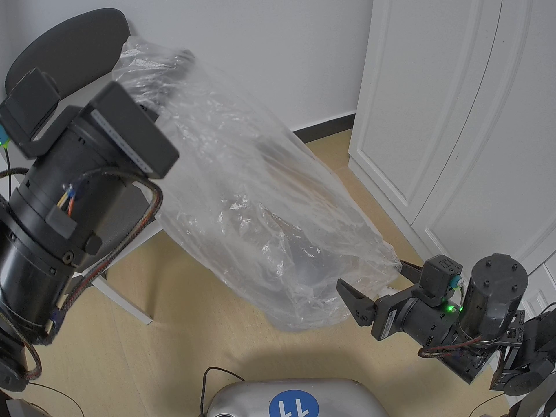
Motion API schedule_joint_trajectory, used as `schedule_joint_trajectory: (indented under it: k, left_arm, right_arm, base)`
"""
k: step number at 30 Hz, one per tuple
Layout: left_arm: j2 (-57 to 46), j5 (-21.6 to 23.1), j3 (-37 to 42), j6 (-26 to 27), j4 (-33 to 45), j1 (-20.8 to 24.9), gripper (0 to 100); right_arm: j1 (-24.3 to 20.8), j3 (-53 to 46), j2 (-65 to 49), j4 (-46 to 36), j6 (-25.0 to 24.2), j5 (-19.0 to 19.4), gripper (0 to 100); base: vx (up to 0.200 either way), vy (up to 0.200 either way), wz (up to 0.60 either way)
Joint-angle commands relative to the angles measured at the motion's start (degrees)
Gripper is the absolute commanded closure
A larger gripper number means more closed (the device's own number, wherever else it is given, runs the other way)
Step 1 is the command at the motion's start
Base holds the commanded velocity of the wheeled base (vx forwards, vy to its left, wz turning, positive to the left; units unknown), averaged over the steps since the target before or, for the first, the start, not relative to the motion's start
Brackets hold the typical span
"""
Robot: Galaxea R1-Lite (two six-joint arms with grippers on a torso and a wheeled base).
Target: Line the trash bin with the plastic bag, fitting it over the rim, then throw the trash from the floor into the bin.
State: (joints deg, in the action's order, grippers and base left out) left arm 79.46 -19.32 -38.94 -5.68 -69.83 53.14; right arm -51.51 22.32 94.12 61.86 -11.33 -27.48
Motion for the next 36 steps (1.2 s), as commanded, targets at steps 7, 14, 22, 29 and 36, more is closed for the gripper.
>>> schedule_joint_trajectory:
  k: [7, 14, 22, 29, 36]
  left_arm:
    - [-0.2, 0.0, 0.1, 0.0, 0.0, -0.1, 100]
    - [-0.3, 0.0, 0.1, 0.1, 0.0, -0.1, 100]
    - [-0.8, 0.1, 0.3, 0.1, 0.0, 0.0, 100]
    - [-1.2, 0.1, 0.5, 0.8, 0.0, 0.0, 100]
    - [-1.9, 0.1, 0.5, 0.8, 0.0, 0.0, 100]
  right_arm:
    - [2.9, -0.7, -0.8, -0.2, 3.9, -0.9, 0]
    - [4.1, -1.8, -3.2, -0.4, 6.1, -0.9, 0]
    - [8.0, -1.7, -3.0, -0.2, 7.3, -0.3, 0]
    - [9.3, -1.6, -2.2, 0.0, 7.3, -0.1, 0]
    - [14.3, -1.1, -1.9, -0.2, 7.3, 2.7, 0]
  base:
    - [0.000, 0.000, 0.00]
    - [0.000, 0.000, 0.00]
    - [0.000, 0.000, 0.00]
    - [0.000, 0.000, 0.00]
    - [0.000, 0.000, 0.00]
